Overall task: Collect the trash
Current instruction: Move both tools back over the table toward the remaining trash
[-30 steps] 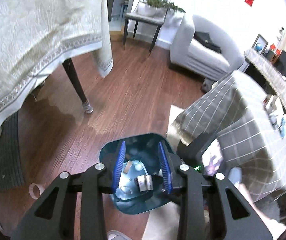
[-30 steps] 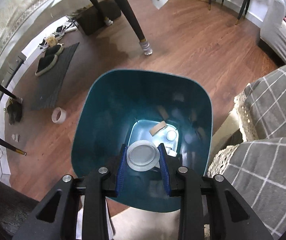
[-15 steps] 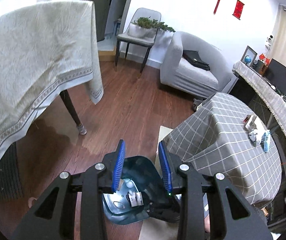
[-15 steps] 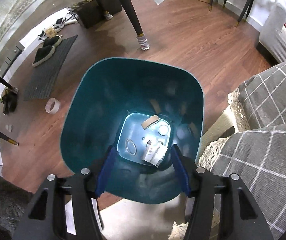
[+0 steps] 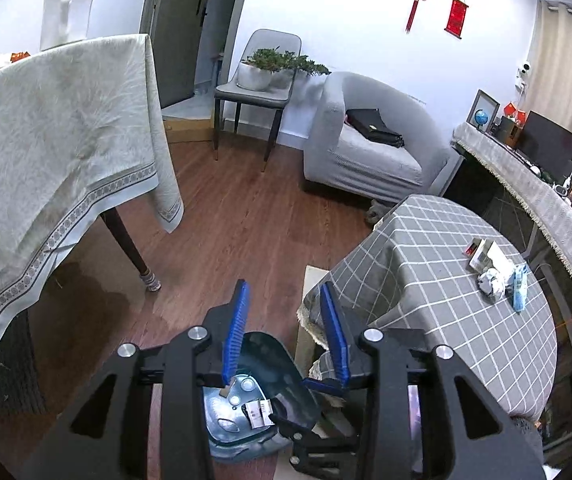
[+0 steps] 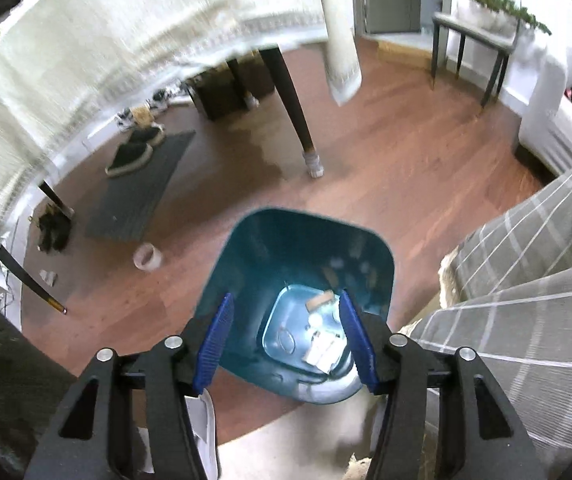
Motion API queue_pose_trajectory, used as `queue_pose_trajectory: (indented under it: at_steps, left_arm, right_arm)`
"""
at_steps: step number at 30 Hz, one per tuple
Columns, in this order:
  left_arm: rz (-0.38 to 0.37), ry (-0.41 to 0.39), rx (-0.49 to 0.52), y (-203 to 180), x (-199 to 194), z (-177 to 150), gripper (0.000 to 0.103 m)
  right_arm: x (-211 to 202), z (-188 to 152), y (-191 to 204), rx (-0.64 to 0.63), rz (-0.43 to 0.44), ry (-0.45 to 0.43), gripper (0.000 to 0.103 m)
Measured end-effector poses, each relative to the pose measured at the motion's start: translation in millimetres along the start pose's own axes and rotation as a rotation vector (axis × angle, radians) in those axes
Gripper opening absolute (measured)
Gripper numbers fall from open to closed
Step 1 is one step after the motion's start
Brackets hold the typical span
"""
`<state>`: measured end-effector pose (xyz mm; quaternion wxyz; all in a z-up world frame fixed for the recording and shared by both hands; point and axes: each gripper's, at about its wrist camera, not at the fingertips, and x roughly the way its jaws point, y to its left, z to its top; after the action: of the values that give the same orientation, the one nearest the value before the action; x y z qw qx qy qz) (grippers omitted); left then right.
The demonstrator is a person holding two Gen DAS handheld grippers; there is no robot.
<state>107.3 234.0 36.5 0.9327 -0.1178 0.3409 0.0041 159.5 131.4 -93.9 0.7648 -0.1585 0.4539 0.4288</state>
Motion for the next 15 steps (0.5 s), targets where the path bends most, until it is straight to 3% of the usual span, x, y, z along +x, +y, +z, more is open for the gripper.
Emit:
queue_pose_trajectory:
  at_steps: [8, 15]
  left_arm:
    - [0.005, -0.022, 0.028, -18, 1, 11, 0.045]
    - [-0.046, -0.037, 0.066, -53, 6, 19, 0.053]
  right_arm:
    - [-55, -2, -19, 0.011, -0.035, -0.105, 0.050]
    - [-99, -16, -52, 0.071, -0.095, -0.164, 0.050]
